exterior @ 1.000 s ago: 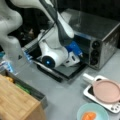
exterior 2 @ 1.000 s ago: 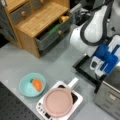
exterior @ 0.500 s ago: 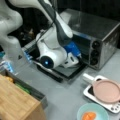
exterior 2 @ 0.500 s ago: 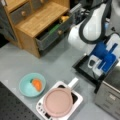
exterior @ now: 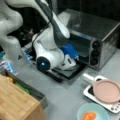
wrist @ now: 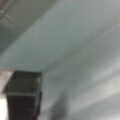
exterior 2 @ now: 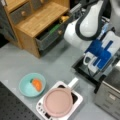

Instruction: Open the microwave oven door. Pull out the microwave oven tray. Pick up the bowl. Place the bowl on the microwave tray.

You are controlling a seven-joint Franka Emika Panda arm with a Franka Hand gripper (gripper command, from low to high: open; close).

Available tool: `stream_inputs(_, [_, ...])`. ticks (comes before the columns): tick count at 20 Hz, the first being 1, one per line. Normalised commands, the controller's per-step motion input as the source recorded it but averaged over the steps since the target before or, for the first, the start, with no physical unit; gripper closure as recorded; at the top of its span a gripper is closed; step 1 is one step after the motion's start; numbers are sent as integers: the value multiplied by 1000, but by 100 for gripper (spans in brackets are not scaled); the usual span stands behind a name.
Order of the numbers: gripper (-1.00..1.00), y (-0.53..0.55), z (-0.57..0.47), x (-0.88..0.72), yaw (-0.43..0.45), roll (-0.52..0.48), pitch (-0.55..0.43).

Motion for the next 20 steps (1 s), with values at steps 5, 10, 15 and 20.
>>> stream_inputs(5, [100, -350, 184, 205, 187, 13, 75])
stream_inputs(10, [100, -274, 177, 214, 207, -3, 81])
stream_inputs(15, [100, -326, 191, 258, 218, -69, 82])
stream_inputs(20, [100, -402, 273, 288, 219, -116, 103])
